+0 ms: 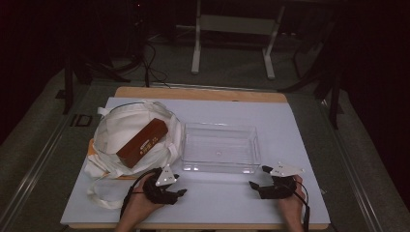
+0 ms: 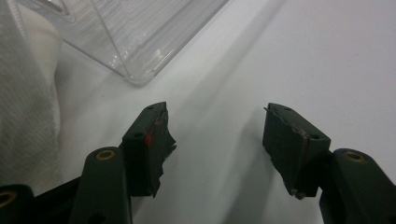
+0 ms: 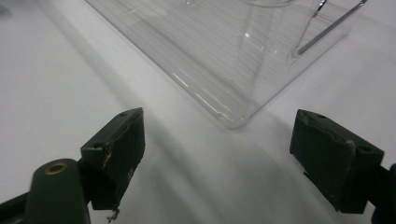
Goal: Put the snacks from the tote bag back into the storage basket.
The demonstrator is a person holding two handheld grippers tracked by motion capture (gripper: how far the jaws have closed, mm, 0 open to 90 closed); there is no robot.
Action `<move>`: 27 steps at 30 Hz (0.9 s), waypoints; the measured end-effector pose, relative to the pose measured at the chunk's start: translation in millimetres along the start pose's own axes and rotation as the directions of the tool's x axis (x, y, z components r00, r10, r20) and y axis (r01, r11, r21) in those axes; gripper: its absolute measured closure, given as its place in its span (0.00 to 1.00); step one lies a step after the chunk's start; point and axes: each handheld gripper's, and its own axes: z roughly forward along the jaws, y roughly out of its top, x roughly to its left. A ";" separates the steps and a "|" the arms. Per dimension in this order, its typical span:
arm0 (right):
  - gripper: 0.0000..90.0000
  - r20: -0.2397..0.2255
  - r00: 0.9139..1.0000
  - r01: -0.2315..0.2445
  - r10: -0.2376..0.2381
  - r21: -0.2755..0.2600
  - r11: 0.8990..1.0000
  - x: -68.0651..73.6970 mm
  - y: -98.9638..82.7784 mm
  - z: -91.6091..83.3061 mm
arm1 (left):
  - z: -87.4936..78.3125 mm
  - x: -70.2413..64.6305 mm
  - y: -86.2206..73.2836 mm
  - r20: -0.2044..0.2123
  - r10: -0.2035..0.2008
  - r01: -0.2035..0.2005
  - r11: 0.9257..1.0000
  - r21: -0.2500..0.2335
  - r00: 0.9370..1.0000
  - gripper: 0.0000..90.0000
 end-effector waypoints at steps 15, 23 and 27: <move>0.20 -0.027 0.999 0.023 -0.023 -0.002 1.000 1.1 -0.4 0.1 | -2.9 -3.2 2.3 -0.008 0.016 -0.016 1.000 0.016 1.000 0.45; 0.20 -0.026 0.999 0.026 -0.026 -0.009 1.000 1.7 -0.7 -0.8 | -9.4 -6.4 9.9 0.008 0.024 -0.024 1.000 0.003 1.000 0.45; 0.20 -0.023 0.999 0.027 -0.028 -0.018 0.999 1.8 -1.2 -1.4 | -13.2 -6.9 13.2 0.020 0.032 -0.032 0.999 -0.002 0.999 0.46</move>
